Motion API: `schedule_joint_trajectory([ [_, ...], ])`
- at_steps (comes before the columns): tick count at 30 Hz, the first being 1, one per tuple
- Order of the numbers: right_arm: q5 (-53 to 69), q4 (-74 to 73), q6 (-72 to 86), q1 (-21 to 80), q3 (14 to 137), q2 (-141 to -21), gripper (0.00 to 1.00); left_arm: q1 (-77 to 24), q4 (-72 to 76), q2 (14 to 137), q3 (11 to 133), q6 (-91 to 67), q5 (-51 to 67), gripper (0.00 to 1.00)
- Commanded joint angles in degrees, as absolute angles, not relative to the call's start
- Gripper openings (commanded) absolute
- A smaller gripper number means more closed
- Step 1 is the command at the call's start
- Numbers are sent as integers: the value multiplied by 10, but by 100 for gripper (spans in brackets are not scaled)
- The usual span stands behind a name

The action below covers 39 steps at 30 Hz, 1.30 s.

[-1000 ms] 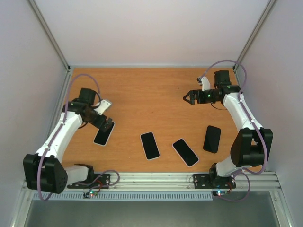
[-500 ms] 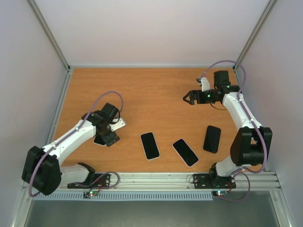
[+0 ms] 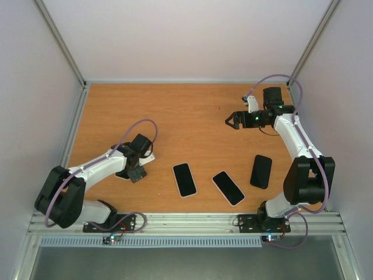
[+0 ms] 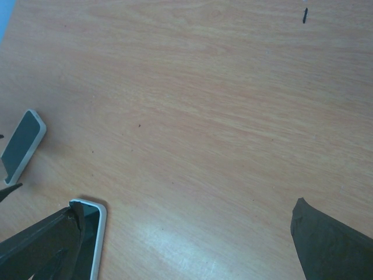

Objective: Take the phone out of the phone case
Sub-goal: Pick up the phone at the center of the board.

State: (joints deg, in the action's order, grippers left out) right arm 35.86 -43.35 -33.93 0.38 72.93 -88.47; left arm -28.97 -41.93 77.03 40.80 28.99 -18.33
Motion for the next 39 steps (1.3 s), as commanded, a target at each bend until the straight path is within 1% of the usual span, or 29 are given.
schedule_joint_trajectory([
  [1, 360, -439, -341, 8, 744, -892, 99, -281, -372, 793, 389, 278, -206, 99],
  [6, 362, -442, -341, 8, 747, -894, 99, -230, -373, 790, 390, 269, -190, 99],
  [14, 368, -443, -341, 9, 752, -900, 99, -143, -406, 780, 390, 258, -109, 99],
  [21, 373, -450, -347, 8, 762, -896, 99, -66, -429, 825, 419, 263, -26, 99],
  [28, 374, -467, -359, 8, 792, -896, 98, -46, -424, 866, 429, 259, -5, 99],
  [31, 385, -470, -352, 8, 803, -897, 98, -36, -415, 889, 434, 260, -2, 95],
  [35, 399, -461, -338, 9, 808, -890, 98, -33, -411, 925, 455, 251, -2, 85],
  [39, 407, -455, -330, 9, 809, -880, 99, -33, -402, 928, 464, 249, -11, 75],
])
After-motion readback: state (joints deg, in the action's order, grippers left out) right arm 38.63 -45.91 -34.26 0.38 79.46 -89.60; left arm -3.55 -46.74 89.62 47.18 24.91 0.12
